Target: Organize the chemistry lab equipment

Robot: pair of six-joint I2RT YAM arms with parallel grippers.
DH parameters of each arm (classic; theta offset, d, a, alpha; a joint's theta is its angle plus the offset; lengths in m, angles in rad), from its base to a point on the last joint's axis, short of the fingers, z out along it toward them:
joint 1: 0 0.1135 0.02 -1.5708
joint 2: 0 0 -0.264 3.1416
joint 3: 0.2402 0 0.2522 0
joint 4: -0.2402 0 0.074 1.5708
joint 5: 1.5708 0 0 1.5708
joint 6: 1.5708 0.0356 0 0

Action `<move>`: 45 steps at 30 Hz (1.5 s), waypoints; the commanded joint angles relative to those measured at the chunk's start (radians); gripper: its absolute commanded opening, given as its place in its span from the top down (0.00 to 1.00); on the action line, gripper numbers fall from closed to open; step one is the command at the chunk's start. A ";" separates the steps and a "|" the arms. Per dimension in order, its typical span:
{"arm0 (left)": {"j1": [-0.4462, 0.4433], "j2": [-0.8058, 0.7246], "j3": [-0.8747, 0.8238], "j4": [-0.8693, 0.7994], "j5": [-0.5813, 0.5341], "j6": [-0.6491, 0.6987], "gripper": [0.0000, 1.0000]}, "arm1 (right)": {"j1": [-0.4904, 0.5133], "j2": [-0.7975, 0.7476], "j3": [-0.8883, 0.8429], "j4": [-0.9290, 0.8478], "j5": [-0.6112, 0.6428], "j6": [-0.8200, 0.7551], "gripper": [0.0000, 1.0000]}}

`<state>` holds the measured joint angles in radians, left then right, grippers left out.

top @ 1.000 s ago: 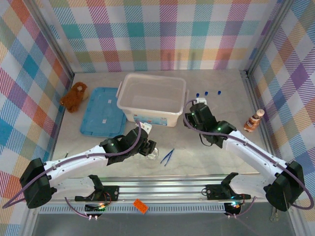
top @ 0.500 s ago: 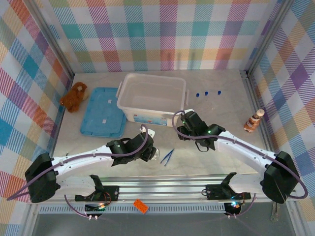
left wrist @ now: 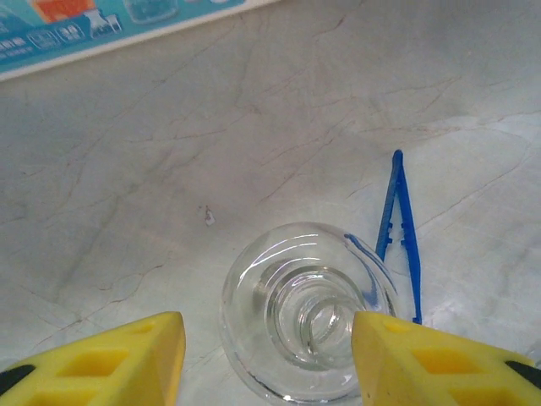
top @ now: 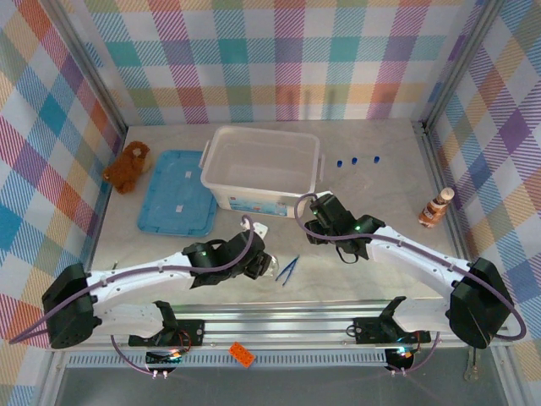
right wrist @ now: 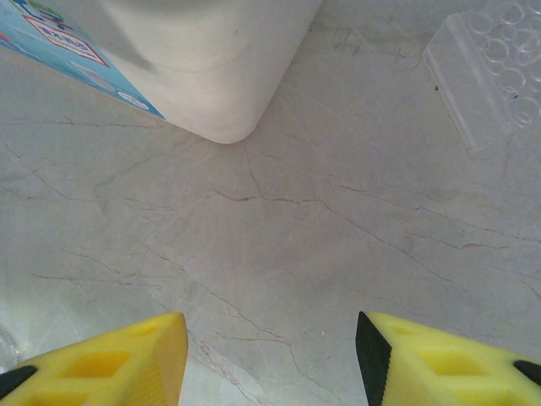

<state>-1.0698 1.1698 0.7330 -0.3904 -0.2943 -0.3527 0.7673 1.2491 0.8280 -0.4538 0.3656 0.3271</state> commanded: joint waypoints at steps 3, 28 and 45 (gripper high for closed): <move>-0.010 -0.099 -0.007 -0.005 -0.081 -0.014 0.45 | 0.005 -0.019 -0.011 0.003 0.006 -0.005 0.43; -0.039 0.088 0.034 0.009 0.040 -0.009 0.40 | 0.007 -0.037 -0.019 -0.002 0.022 0.003 0.40; -0.039 0.143 0.055 0.025 0.011 -0.005 0.52 | 0.006 -0.039 -0.018 -0.002 0.026 -0.001 0.42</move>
<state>-1.0981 1.3022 0.7570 -0.3637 -0.2737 -0.3519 0.7673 1.2247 0.8196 -0.4541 0.3775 0.3275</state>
